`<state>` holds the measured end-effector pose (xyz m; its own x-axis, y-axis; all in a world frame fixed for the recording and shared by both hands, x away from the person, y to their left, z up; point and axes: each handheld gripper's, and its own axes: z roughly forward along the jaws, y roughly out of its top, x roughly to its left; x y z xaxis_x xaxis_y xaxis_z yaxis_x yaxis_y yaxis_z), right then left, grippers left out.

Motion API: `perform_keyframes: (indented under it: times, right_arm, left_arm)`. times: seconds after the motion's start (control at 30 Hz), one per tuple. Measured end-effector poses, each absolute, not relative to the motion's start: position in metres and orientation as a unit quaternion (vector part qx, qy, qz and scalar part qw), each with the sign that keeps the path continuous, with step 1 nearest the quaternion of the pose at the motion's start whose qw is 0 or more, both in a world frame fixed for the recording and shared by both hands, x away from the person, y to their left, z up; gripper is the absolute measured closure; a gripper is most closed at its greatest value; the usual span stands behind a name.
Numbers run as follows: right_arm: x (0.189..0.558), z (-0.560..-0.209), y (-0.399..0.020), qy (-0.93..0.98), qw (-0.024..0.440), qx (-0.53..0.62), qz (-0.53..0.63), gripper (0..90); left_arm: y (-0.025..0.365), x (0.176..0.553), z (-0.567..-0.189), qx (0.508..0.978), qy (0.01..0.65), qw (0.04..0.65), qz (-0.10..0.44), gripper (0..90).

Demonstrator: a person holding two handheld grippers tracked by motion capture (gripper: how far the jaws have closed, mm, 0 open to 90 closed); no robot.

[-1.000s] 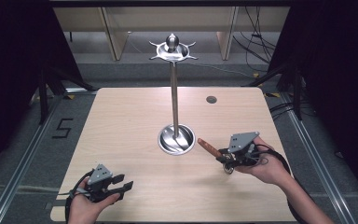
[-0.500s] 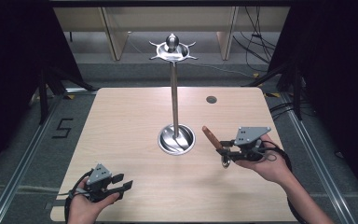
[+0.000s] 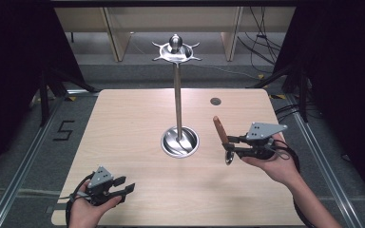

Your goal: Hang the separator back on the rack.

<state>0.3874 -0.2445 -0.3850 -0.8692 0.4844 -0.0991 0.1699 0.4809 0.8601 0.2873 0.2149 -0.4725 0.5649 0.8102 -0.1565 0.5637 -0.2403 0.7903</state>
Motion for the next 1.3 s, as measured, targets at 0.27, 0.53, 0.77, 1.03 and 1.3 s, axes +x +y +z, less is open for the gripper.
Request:
perform_keyframes:
  times: [0.27,0.53,0.77,1.03,1.3]
  right_arm:
    - [0.387,-0.378,-0.248,0.832,0.165,0.205,0.489,69.9]
    - [0.387,-0.37,-0.248,0.815,0.175,0.216,0.509,69.9]
    - [0.389,-0.361,-0.25,0.807,0.177,0.215,0.521,69.9]
    - [0.391,-0.351,-0.251,0.797,0.173,0.22,0.536,69.9]
    - [0.394,-0.344,-0.249,0.787,0.176,0.228,0.546,69.9]
  left_arm:
    - [0.216,0.288,-0.472,0.77,0.446,0.431,0.154,50.7]
    - [0.217,0.287,-0.471,0.767,0.452,0.427,0.156,50.0]
    - [0.217,0.287,-0.471,0.768,0.451,0.428,0.154,49.9]
    - [0.217,0.287,-0.471,0.769,0.45,0.426,0.157,49.9]
    - [0.218,0.288,-0.471,0.768,0.447,0.429,0.161,49.9]
